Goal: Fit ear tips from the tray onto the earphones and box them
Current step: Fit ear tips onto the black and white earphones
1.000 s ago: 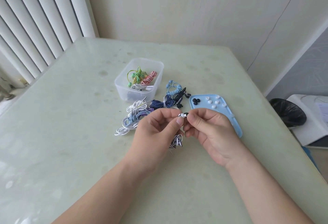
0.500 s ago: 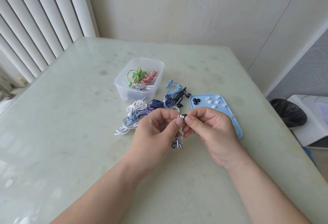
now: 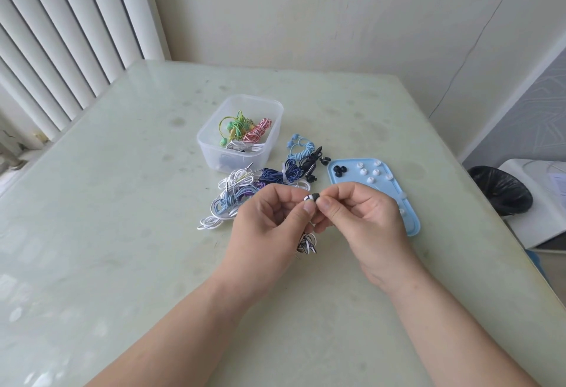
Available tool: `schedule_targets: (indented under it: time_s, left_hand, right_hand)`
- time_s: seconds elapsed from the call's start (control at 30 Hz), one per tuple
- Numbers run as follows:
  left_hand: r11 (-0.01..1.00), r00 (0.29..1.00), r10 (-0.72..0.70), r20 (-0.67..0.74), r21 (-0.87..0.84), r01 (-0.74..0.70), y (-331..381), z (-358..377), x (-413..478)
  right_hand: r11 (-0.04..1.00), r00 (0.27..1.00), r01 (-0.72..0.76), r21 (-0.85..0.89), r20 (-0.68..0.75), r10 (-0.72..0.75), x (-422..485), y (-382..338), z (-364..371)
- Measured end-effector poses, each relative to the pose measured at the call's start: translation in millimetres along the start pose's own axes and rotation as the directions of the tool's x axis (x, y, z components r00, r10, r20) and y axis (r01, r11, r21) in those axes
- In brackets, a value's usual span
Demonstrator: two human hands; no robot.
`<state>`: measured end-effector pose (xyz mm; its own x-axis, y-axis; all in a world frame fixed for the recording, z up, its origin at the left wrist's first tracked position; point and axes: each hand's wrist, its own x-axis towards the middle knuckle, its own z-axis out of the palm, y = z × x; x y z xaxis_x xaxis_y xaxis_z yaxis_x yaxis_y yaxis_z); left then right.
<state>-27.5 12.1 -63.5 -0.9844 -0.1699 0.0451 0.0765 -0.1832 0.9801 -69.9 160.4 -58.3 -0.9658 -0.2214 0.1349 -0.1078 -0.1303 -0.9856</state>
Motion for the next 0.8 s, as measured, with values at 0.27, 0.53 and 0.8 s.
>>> schedule_targets:
  time_s: [0.27,0.53,0.8]
  left_hand:
    - [0.999,1.0,-0.015,-0.021,-0.049,0.014,-0.6,0.3,0.7]
    - [0.995,0.999,-0.028,-0.033,-0.094,0.025,0.0,-1.5,1.5]
    - [0.989,1.0,-0.023,-0.011,-0.146,0.021,0.6,-2.7,2.0]
  right_hand:
    - [0.997,0.995,-0.027,0.071,-0.096,0.034,-2.2,1.1,3.7]
    - [1.0,0.999,0.014,0.001,-0.032,-0.014,-6.7,4.0,3.0]
    - [1.0,1.0,-0.009,0.013,0.009,0.009,-6.2,3.5,3.2]
